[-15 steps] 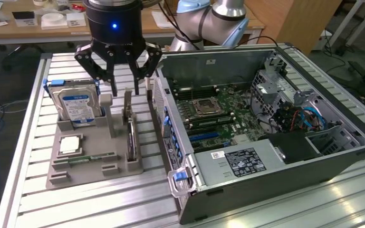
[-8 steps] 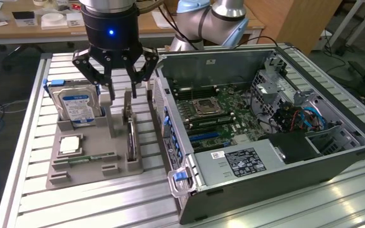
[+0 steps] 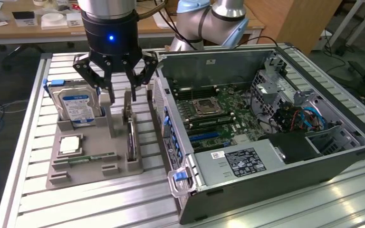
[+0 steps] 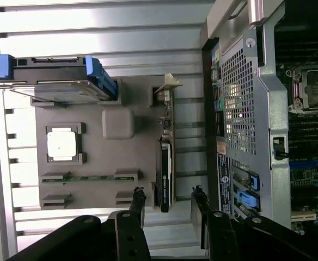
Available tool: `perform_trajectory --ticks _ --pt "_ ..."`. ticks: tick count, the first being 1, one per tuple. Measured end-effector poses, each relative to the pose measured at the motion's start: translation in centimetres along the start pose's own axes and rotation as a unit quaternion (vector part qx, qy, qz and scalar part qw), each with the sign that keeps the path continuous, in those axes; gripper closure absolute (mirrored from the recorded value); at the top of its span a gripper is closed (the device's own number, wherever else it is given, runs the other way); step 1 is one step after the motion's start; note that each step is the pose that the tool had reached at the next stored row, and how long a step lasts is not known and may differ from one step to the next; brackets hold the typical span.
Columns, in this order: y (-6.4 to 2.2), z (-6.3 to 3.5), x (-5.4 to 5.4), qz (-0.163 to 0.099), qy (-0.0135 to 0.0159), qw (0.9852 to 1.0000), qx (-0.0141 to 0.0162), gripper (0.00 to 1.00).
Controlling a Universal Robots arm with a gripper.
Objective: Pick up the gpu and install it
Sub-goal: 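Pick up the gpu and move the gpu toward the slot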
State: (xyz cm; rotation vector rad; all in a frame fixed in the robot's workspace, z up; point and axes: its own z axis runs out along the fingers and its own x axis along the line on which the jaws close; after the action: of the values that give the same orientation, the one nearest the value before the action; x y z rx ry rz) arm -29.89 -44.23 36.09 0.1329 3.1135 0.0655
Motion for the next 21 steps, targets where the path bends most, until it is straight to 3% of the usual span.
perform_trajectory --ticks 6,17,21 --pt "0.0 0.13 0.0 0.0 -0.0002 1.0 -0.0002 0.53" --pt "-0.08 1.96 0.1 0.0 -0.0001 1.0 0.0 0.53" --pt "-0.09 2.15 0.1 0.0 0.0 1.0 0.0 0.53"
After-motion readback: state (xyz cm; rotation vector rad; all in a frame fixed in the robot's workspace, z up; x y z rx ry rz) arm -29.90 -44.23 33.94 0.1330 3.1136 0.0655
